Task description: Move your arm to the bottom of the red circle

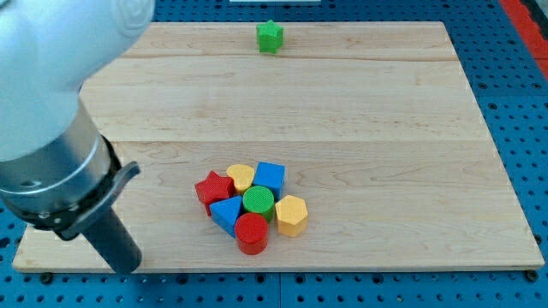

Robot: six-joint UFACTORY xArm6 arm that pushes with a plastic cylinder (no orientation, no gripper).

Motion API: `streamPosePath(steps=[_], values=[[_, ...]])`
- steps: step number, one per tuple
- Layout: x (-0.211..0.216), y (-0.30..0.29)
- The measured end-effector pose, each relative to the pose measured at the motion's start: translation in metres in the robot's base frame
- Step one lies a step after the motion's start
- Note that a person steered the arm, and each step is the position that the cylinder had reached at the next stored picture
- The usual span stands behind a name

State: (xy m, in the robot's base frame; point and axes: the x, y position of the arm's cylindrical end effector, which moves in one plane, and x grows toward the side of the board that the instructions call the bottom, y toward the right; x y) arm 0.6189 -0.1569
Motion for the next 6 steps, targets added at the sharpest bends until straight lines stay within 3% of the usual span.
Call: streamPosePath(steps=[2, 6], values=[[-0.001, 0.139], [-0.017, 0.156]])
